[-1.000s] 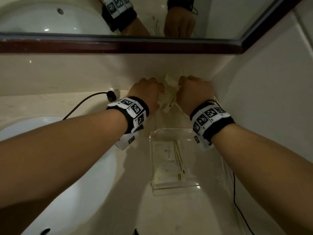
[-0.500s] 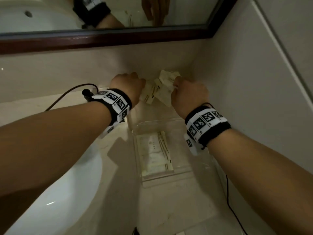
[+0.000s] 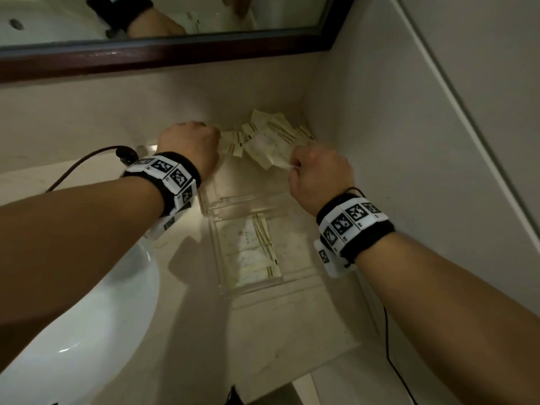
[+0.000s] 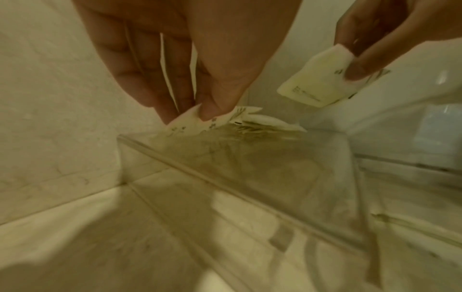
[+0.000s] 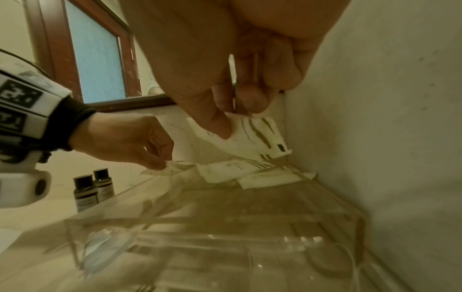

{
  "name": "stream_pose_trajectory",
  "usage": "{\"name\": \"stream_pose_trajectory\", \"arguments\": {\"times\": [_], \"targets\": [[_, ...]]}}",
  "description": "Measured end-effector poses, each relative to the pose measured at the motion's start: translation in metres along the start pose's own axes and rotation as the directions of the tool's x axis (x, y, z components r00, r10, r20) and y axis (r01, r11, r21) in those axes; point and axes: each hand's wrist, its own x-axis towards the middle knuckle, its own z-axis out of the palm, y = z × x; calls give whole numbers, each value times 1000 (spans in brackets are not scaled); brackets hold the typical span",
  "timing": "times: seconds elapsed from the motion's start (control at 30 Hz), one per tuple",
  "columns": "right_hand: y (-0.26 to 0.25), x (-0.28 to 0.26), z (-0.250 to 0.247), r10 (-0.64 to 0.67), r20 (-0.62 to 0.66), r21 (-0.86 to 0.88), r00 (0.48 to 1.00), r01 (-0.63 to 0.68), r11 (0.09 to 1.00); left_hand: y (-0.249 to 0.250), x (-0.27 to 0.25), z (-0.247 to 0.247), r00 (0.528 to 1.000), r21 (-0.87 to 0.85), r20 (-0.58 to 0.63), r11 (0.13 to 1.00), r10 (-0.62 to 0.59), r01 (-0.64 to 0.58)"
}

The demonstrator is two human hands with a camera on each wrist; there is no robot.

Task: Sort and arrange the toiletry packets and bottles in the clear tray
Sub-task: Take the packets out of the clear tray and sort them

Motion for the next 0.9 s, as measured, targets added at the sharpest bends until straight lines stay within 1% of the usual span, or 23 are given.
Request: {"name": "stream_pose_trajectory", "arguments": {"times": [0.07,0.2,0.27,0.4,0.57,0.73,0.9], "targets": [[1,-10,1,-17,17,0,1000,17,1000,1,-7,-1,999,-11,-25,1000,-21,21],[0,-34,7,-43,23,59,999,42,997,8,-23,-8,998,-35,-52,998,-46,45],[0,-45,11,-60,49,35,997,59,998,11,-29,-10,997,-51,-61,998,-52,49],[4,-71,21,-114,165,-14,980,118,993,20,-40,-6,994,-80,-105,997,-31,23],[9,-98,32,-133,330,-61,935,162,985,44,-57,-9,986,-130,-157,988,57,-78],[23,-113,41,-102,429,-101,898,161,982,69,-68,-1,987,-166,-92,975,132,-146],[34,-123,53,-78,474,-126,877,155,980,92,-72,10,981,-155,-31,968,193,-195]]}}
